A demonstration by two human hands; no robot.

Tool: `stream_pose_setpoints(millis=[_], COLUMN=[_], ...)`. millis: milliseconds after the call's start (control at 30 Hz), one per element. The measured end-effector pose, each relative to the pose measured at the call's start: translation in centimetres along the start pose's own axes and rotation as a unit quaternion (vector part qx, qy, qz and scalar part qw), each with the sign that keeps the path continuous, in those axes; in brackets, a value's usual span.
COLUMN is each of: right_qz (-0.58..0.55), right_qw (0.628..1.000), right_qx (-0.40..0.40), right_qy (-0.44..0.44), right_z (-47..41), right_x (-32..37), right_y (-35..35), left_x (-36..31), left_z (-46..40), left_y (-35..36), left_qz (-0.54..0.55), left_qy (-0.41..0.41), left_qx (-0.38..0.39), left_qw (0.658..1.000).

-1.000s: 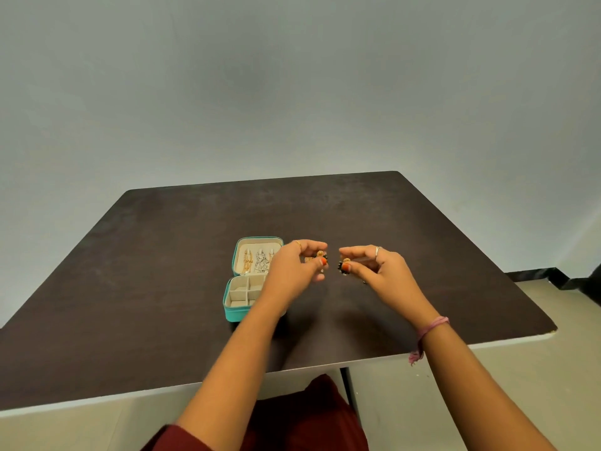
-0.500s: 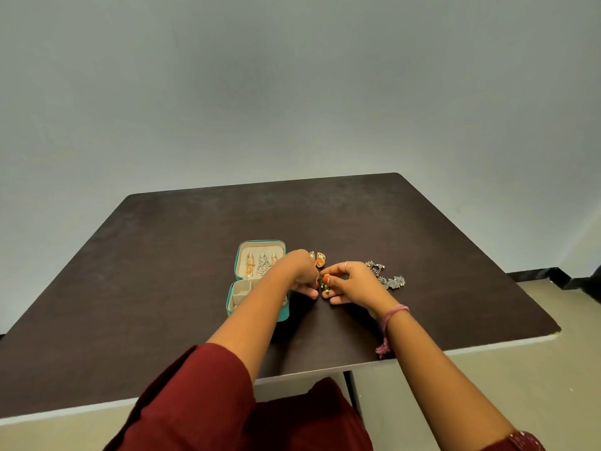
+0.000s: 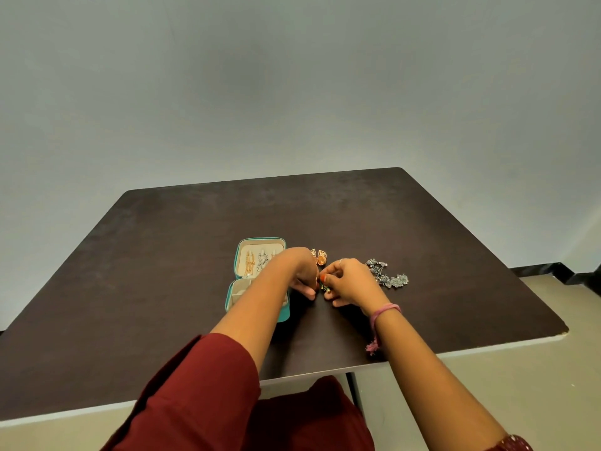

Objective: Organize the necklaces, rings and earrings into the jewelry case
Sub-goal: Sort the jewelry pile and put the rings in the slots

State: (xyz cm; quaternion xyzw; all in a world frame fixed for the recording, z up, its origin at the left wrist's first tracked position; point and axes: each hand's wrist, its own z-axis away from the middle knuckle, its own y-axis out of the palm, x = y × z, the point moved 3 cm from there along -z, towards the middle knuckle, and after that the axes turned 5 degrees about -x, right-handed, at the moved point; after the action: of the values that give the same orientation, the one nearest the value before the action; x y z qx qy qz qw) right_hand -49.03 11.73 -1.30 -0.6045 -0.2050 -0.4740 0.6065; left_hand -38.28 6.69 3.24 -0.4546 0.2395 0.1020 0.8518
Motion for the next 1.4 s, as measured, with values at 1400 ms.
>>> stream_pose_setpoints(millis=[1400], right_qz=[0.143], right_qw=[0.959], right_qx=[-0.115], right_qy=[-0.214], right_z=[2.5], right_x=[-9.2], right_y=[-13.2], left_x=[-6.1], left_z=[1.6], left_y=[12.9], left_qz=[0.1], left_qy=[0.34], left_qx=[-0.272], left_qw=[0.895])
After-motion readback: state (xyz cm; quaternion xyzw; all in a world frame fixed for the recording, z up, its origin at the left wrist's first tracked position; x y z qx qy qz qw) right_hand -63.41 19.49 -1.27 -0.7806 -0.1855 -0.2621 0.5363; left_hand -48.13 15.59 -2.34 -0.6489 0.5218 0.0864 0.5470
